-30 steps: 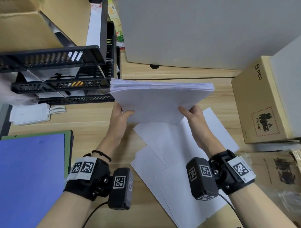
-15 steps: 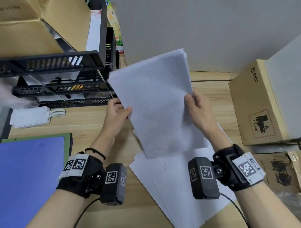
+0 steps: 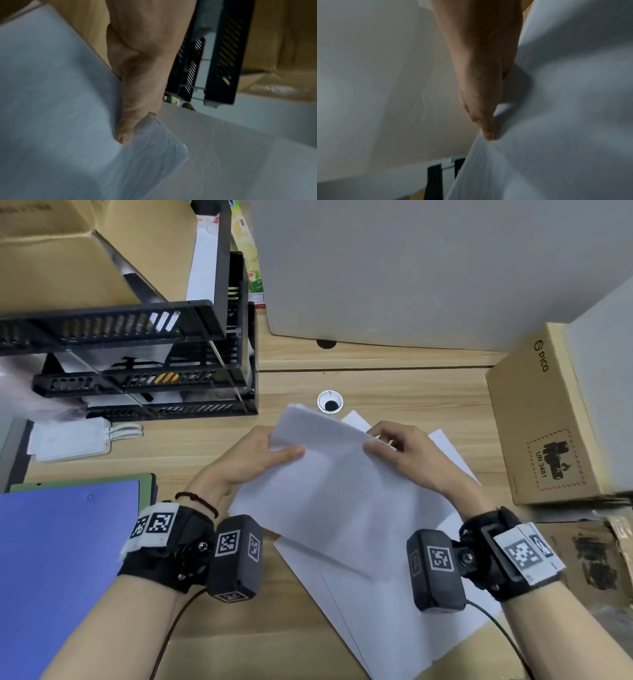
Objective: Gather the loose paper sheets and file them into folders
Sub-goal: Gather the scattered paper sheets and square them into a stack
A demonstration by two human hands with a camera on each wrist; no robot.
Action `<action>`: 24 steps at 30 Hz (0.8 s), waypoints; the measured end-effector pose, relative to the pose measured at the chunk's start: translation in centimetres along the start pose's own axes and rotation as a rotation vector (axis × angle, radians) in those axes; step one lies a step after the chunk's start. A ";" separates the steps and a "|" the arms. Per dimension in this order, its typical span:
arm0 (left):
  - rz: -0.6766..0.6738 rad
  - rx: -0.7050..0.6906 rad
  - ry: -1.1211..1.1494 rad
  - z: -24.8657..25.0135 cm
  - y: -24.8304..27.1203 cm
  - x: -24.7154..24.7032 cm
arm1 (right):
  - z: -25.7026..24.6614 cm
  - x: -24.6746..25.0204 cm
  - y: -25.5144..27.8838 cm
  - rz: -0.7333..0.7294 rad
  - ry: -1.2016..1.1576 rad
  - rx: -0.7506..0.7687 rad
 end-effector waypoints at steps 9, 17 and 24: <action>0.111 0.080 0.270 -4.4 1.4 3.4 | 9.5 1.0 3.5 0.173 -0.553 -0.361; 0.343 -0.060 0.313 -0.1 0.7 4.2 | 6.5 2.5 1.6 0.427 -0.797 -0.175; 0.390 -0.214 0.349 2.6 0.3 4.8 | 3.8 6.7 1.3 0.639 -0.803 -0.049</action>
Point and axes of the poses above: each hand's wrist, its own y-axis away from the middle knuckle, its own x-axis out of the back of the hand, z = x × y, the point moved 8 cm from there along -y, towards the middle knuckle, and after that the axes turned 8 degrees about -y, right-handed, at the moved point
